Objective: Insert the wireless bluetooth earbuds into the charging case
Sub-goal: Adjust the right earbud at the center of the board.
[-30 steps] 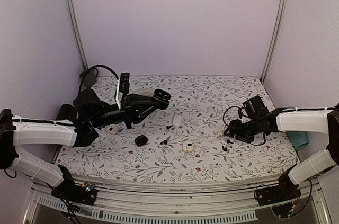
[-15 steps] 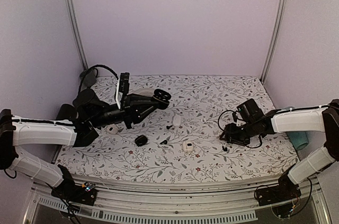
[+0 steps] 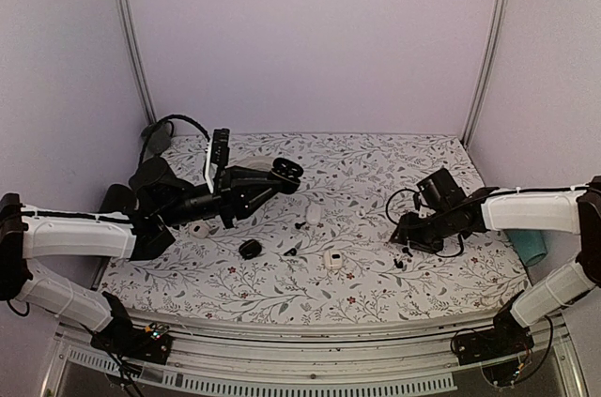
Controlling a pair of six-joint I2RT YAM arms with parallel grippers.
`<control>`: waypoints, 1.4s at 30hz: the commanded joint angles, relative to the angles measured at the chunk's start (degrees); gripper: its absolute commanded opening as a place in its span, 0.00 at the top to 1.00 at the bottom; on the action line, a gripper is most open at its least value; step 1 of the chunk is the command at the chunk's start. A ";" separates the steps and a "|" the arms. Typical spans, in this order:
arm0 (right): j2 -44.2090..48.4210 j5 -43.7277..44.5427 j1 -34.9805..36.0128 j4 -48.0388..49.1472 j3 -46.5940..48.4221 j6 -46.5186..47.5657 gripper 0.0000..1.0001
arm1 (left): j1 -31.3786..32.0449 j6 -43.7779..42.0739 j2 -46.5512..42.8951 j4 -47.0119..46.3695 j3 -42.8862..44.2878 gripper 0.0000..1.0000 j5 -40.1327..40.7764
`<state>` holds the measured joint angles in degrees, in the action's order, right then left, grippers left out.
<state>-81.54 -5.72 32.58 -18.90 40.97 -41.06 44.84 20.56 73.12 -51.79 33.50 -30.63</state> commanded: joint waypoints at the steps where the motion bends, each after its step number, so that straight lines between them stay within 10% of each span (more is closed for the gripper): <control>1: -0.96 4.42 0.13 -3.21 2.68 2.15 0.44 | -0.27 -0.01 -0.68 -1.38 0.56 1.00 -0.48; 19: -9.08 7.36 0.47 -10.97 10.78 21.32 0.59 | -0.29 -0.49 -0.30 -0.72 1.30 1.00 -1.10; 42: -8.93 -0.16 1.66 -7.83 6.08 8.04 0.50 | -0.33 -0.91 -0.34 0.12 1.60 1.00 -1.28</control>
<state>-91.09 -3.27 33.41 -28.01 47.18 -30.06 44.82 20.05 73.12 -51.20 34.39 -31.55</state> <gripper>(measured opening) 0.502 0.215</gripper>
